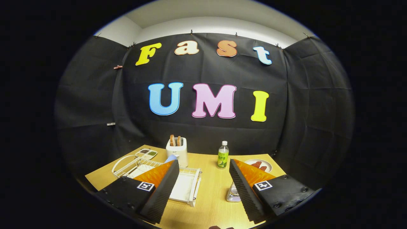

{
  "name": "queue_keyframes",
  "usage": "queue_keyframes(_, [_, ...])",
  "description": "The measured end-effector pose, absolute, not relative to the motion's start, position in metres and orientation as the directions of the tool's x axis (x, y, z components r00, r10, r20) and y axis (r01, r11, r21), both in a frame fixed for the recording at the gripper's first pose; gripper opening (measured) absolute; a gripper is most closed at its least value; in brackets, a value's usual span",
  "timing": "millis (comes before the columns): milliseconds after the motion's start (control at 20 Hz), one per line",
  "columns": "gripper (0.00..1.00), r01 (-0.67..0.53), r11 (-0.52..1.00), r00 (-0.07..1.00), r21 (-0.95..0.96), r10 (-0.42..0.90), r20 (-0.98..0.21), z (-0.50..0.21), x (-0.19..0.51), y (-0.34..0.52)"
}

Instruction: Take the plate from the dish rack, then take the spoon from the basket and place it into the plate.

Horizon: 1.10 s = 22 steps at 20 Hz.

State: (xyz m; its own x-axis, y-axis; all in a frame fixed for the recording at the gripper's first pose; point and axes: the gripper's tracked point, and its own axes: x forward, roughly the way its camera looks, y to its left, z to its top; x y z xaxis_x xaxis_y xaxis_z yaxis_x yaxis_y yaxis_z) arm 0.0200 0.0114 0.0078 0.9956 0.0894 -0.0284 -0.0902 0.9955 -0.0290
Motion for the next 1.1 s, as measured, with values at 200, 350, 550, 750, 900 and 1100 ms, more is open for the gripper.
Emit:
queue_keyframes(200, [0.97,-0.134,0.987,0.991,-0.091,0.131,-0.031,0.021,0.040,0.036])
queue_keyframes(350, [0.97,-0.156,0.979,0.987,-0.135,0.151,-0.050,0.026,0.067,0.060])
queue_keyframes(550, [0.98,-0.208,0.958,0.975,-0.197,0.188,-0.117,0.019,0.105,0.099])
queue_keyframes(750, [0.98,-0.249,0.947,0.955,-0.205,0.205,-0.215,-0.006,0.139,0.132])
queue_keyframes(900, [0.98,-0.244,0.951,0.957,-0.187,0.205,-0.208,-0.006,0.149,0.147])
queue_keyframes(1100, [0.98,-0.233,0.960,0.964,-0.158,0.207,-0.165,0.000,0.140,0.149])
